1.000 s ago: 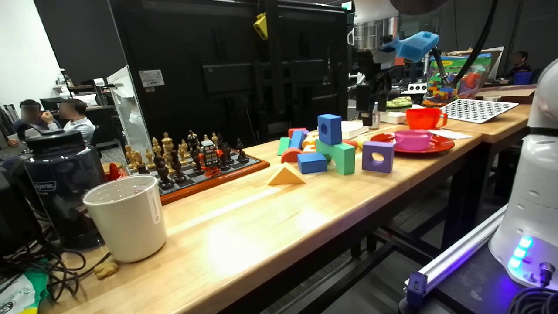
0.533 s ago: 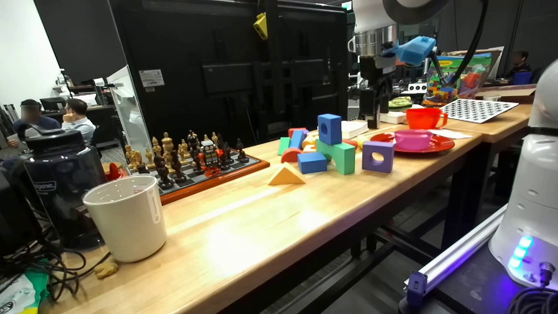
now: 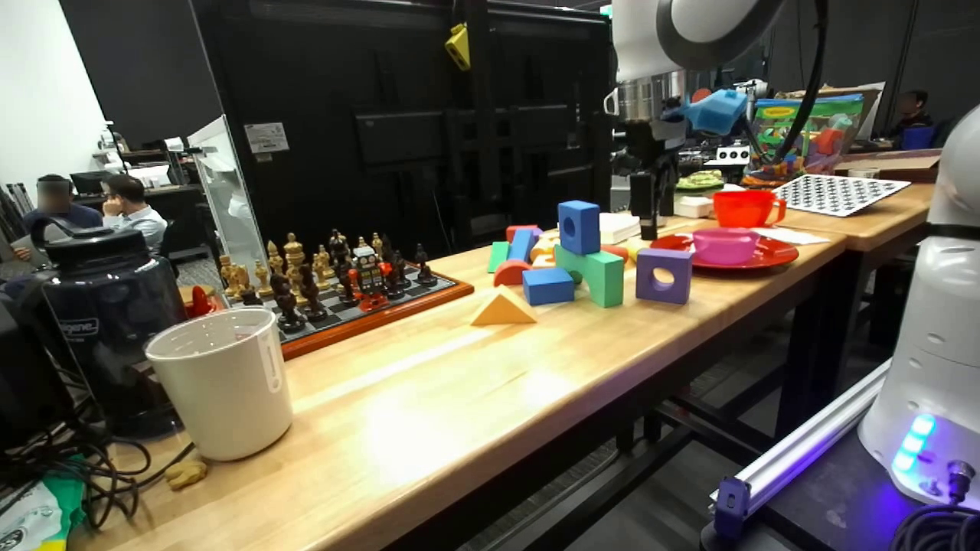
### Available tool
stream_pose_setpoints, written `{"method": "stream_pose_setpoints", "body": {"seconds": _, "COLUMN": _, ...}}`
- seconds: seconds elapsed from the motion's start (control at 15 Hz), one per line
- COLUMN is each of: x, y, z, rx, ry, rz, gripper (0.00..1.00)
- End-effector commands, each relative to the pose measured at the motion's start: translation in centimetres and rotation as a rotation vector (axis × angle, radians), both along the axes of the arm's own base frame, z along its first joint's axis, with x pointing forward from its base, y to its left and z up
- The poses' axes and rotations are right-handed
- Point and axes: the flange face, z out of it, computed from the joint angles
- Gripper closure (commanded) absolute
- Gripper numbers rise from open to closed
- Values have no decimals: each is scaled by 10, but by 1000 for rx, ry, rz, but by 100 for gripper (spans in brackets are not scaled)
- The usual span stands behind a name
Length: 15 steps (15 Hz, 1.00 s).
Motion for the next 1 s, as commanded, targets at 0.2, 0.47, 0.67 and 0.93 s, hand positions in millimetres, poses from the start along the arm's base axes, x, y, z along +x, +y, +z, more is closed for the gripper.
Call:
{"method": "stream_pose_setpoints", "body": {"seconds": 0.2, "x": 19, "y": -10, "z": -25, "rx": 25, "ry": 28, "rz": 45, "gripper": 0}}
{"method": "stream_pose_setpoints", "body": {"seconds": 0.47, "x": 25, "y": -13, "z": -36, "rx": 43, "ry": 40, "rz": 52, "gripper": 0}}
{"method": "stream_pose_setpoints", "body": {"seconds": 0.67, "x": 28, "y": -13, "z": -42, "rx": 46, "ry": 46, "rz": 50, "gripper": 0}}
{"method": "stream_pose_setpoints", "body": {"seconds": 0.93, "x": 30, "y": -14, "z": -46, "rx": 51, "ry": 49, "rz": 47, "gripper": 0}}
